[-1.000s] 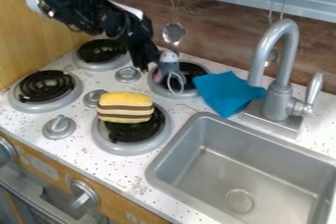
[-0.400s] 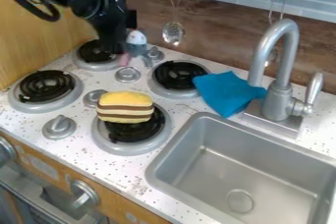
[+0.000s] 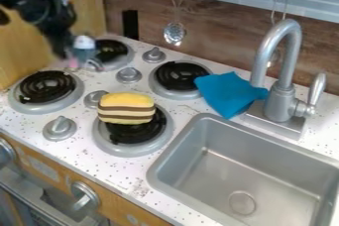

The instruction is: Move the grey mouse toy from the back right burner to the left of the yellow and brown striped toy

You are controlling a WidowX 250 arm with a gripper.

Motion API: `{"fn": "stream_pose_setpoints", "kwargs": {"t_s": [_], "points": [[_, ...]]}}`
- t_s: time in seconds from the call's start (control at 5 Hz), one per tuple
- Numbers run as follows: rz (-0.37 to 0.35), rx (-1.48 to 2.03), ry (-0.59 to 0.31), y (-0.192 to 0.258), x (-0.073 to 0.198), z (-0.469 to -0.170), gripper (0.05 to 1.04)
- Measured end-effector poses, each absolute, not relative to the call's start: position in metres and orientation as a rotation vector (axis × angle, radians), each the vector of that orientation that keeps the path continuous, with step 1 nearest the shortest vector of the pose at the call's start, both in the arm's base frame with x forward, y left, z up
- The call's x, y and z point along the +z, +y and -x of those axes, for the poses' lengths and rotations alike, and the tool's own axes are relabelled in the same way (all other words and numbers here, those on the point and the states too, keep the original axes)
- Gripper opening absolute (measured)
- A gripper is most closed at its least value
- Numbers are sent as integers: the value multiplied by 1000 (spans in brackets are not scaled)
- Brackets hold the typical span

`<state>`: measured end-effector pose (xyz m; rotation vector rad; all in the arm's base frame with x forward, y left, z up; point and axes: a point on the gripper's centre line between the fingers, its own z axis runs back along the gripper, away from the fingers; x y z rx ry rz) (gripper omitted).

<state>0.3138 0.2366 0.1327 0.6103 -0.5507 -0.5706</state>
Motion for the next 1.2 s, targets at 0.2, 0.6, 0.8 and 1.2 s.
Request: {"fn": "stream_pose_setpoints", "kwargs": {"t_s": [0.2,0.6,0.8,1.2], "points": [[-560,-521,-455,257,99,-299,79],[-480,-544,-379,263,61,-295,79],[-469,-549,-379,260,59,-294,100],[-450,-529,-384,258,59,-293,563]]}}
